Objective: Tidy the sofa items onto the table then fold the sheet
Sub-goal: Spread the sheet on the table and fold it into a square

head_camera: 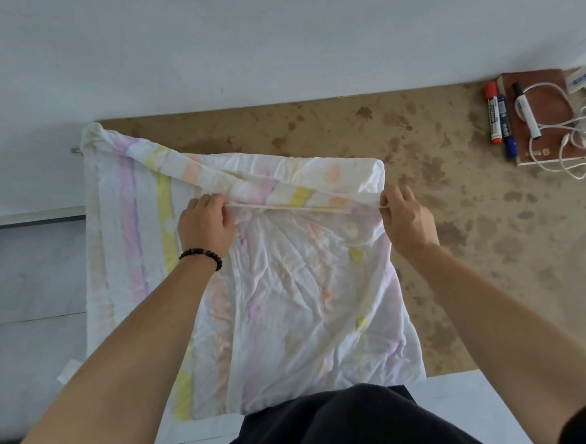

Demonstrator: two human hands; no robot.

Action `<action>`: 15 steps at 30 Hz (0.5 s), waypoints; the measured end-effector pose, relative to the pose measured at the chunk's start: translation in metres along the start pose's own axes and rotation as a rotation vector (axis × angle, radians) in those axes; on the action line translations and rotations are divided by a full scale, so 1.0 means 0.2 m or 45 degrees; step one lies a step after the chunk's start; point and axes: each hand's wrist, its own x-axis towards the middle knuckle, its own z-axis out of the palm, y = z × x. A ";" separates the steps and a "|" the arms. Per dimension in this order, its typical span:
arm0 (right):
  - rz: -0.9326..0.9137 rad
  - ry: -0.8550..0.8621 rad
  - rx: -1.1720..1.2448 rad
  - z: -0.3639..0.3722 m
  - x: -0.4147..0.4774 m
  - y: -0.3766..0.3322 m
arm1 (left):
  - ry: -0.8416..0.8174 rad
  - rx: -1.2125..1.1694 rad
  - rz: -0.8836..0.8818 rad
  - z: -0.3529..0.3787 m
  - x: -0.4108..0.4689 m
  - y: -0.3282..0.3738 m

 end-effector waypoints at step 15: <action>0.346 -0.113 0.420 0.05 0.04 -0.01 | -0.281 0.258 0.392 -0.05 0.37 0.08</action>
